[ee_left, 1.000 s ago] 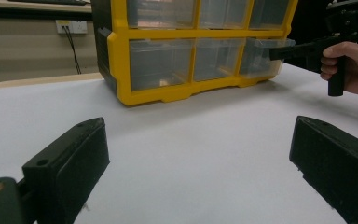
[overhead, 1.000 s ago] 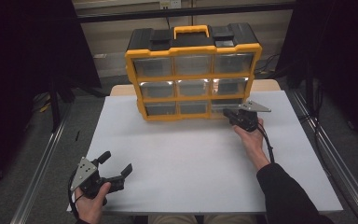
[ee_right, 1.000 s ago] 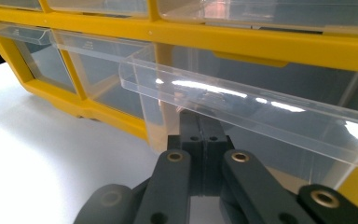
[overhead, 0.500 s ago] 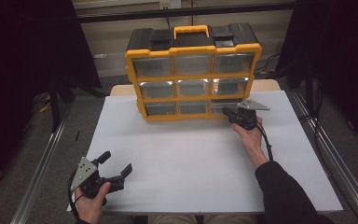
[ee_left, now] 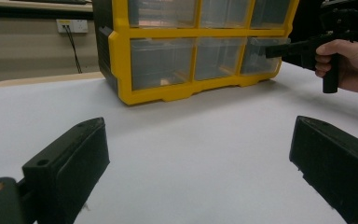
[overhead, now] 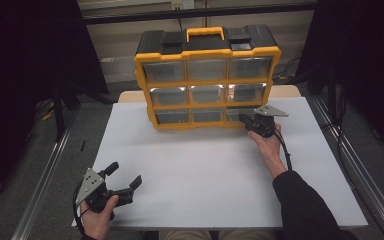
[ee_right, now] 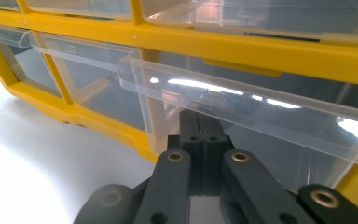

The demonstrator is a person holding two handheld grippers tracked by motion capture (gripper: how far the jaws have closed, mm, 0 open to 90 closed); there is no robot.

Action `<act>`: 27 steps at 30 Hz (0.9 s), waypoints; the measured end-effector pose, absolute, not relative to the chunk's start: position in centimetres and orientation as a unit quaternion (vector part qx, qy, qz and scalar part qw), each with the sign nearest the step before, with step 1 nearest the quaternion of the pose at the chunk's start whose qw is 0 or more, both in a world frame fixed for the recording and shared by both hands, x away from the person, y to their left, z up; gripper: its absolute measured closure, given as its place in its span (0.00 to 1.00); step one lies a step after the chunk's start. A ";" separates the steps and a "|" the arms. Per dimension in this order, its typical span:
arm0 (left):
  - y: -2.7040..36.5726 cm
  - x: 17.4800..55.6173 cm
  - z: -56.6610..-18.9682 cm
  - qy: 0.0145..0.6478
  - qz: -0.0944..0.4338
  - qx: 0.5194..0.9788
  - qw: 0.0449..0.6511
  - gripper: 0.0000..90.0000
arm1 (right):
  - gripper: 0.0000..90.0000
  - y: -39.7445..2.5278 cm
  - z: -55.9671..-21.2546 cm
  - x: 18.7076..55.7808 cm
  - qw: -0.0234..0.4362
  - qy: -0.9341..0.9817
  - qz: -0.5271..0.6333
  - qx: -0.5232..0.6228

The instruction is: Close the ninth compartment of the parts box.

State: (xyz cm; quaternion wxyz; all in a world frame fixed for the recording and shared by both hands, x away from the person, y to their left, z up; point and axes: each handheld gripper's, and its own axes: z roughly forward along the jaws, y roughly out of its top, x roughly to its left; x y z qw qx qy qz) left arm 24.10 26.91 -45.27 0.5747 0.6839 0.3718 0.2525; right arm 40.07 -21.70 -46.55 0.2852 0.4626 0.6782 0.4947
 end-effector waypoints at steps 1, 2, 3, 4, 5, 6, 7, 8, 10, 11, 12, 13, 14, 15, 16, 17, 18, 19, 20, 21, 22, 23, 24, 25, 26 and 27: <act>26.9 24.1 -45.3 0.371 0.252 0.684 0.575 0.05 | 1.00 -21.7 -46.6 40.2 0.286 0.678 0.494 0.462; 26.9 24.1 -45.3 0.371 0.252 0.684 0.576 0.05 | 1.00 -21.7 -46.6 40.2 0.286 0.678 0.494 0.464; 26.9 24.1 -45.3 0.371 0.252 0.684 0.575 0.05 | 1.00 -21.7 -46.5 40.3 0.286 0.678 0.493 0.464; 26.9 24.1 -45.3 0.372 0.252 0.683 0.576 0.05 | 1.00 -21.7 -46.5 40.3 0.287 0.678 0.492 0.465; 26.9 24.1 -45.3 0.372 0.252 0.683 0.576 0.05 | 1.00 -21.7 -46.5 40.4 0.287 0.677 0.493 0.465; 26.9 24.1 -45.3 0.372 0.252 0.683 0.576 0.05 | 1.00 -21.7 -46.5 40.4 0.287 0.677 0.493 0.465; 26.9 24.1 -45.3 0.372 0.252 0.683 0.576 0.05 | 1.00 -21.7 -46.5 40.4 0.286 0.677 0.493 0.465; 26.9 24.1 -45.3 0.372 0.252 0.683 0.576 0.05 | 1.00 -21.7 -46.5 40.4 0.287 0.677 0.492 0.466; 26.9 24.1 -45.3 0.372 0.252 0.683 0.575 0.05 | 1.00 -21.6 -46.5 40.5 0.288 0.677 0.491 0.466; 26.9 24.1 -45.3 0.372 0.252 0.684 0.575 0.05 | 1.00 -21.6 -46.5 40.6 0.289 0.677 0.491 0.466; 26.9 24.1 -45.3 0.372 0.252 0.683 0.575 0.05 | 1.00 -21.6 -46.5 40.6 0.287 0.676 0.490 0.468; 26.9 24.1 -45.3 0.372 0.251 0.684 0.575 0.05 | 1.00 -21.6 -46.5 40.6 0.288 0.677 0.491 0.468; 26.9 24.1 -45.3 0.372 0.252 0.683 0.575 0.05 | 1.00 -21.6 -46.5 40.7 0.288 0.676 0.491 0.468; 26.9 24.1 -45.3 0.372 0.252 0.683 0.576 0.05 | 1.00 -21.6 -46.4 40.7 0.287 0.676 0.491 0.468; 26.9 24.1 -45.3 0.373 0.251 0.683 0.575 0.05 | 1.00 -21.5 -46.4 40.7 0.288 0.677 0.490 0.468; 26.9 24.1 -45.3 0.373 0.251 0.683 0.575 0.05 | 1.00 -21.4 -46.4 40.7 0.287 0.677 0.489 0.469; 26.9 24.1 -45.3 0.373 0.251 0.683 0.576 0.05 | 1.00 -21.5 -46.4 40.8 0.288 0.678 0.489 0.467; 26.9 24.1 -45.3 0.373 0.252 0.683 0.576 0.05 | 1.00 -21.5 -46.4 40.8 0.289 0.677 0.488 0.469; 27.0 24.1 -45.3 0.373 0.252 0.683 0.575 0.05 | 1.00 -21.5 -46.4 40.9 0.290 0.676 0.488 0.470; 27.0 24.1 -45.3 0.373 0.252 0.684 0.575 0.05 | 1.00 -21.5 -46.4 40.9 0.291 0.676 0.487 0.470; 27.0 24.1 -45.3 0.372 0.252 0.684 0.574 0.05 | 1.00 -21.5 -46.4 41.0 0.290 0.676 0.487 0.471; 27.0 24.1 -45.3 0.373 0.252 0.684 0.575 0.05 | 1.00 -21.5 -46.4 41.0 0.291 0.676 0.486 0.470; 27.0 24.1 -45.3 0.373 0.252 0.684 0.574 0.05 | 1.00 -21.5 -46.4 41.0 0.292 0.676 0.486 0.471; 27.0 24.1 -45.3 0.373 0.252 0.684 0.574 0.05 | 1.00 -21.5 -46.4 41.1 0.292 0.676 0.485 0.472; 27.0 24.1 -45.3 0.373 0.252 0.684 0.575 0.05 | 1.00 -21.5 -46.4 41.1 0.292 0.676 0.485 0.472; 27.0 24.1 -45.3 0.372 0.252 0.684 0.574 0.05 | 1.00 -21.5 -46.4 41.1 0.292 0.675 0.485 0.473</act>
